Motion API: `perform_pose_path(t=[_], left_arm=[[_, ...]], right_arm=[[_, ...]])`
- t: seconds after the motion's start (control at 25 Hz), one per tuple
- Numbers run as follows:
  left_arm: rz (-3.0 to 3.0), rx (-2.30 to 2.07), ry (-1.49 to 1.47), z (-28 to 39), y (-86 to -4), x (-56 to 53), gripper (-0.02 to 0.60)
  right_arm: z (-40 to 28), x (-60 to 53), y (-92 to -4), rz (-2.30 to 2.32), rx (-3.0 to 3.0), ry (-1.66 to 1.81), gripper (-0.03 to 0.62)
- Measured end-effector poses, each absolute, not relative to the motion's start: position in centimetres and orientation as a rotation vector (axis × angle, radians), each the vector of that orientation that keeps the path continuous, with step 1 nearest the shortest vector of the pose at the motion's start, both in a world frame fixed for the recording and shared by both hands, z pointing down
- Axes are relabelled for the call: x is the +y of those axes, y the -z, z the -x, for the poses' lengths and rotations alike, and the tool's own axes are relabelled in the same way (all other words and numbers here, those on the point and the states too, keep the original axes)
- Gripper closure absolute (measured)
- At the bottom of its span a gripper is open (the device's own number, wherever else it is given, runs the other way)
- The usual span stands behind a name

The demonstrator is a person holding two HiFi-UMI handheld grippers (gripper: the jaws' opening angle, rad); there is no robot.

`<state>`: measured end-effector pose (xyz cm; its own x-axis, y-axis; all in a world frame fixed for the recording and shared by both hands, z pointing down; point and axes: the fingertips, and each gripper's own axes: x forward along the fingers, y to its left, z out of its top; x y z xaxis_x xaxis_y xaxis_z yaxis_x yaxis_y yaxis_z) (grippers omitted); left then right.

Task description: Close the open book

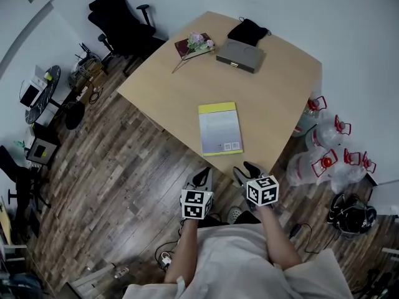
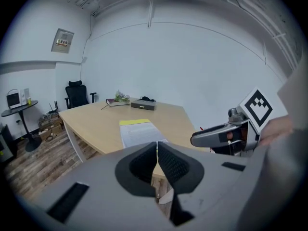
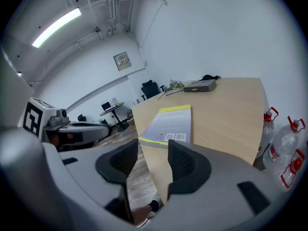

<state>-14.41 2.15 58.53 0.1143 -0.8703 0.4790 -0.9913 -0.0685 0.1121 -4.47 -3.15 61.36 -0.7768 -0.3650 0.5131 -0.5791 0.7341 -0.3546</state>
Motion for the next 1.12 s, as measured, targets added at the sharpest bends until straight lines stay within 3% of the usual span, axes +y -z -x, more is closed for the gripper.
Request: perform_pose_path(t=[0.48,1.12], left_arm=[[-1.992,-1.843,-0.411,11.3,-57.6,3.9,0.557],[-2.028,-1.827,-0.402,8.3,-57.1,5.2,0.557]], right_arm=[[1.0,-2.2,-60.8,-0.727,-2.561,-0.675,0.447],[-1.4,-1.4,-60.0,-0.768,-2.578,-0.658,0.586]])
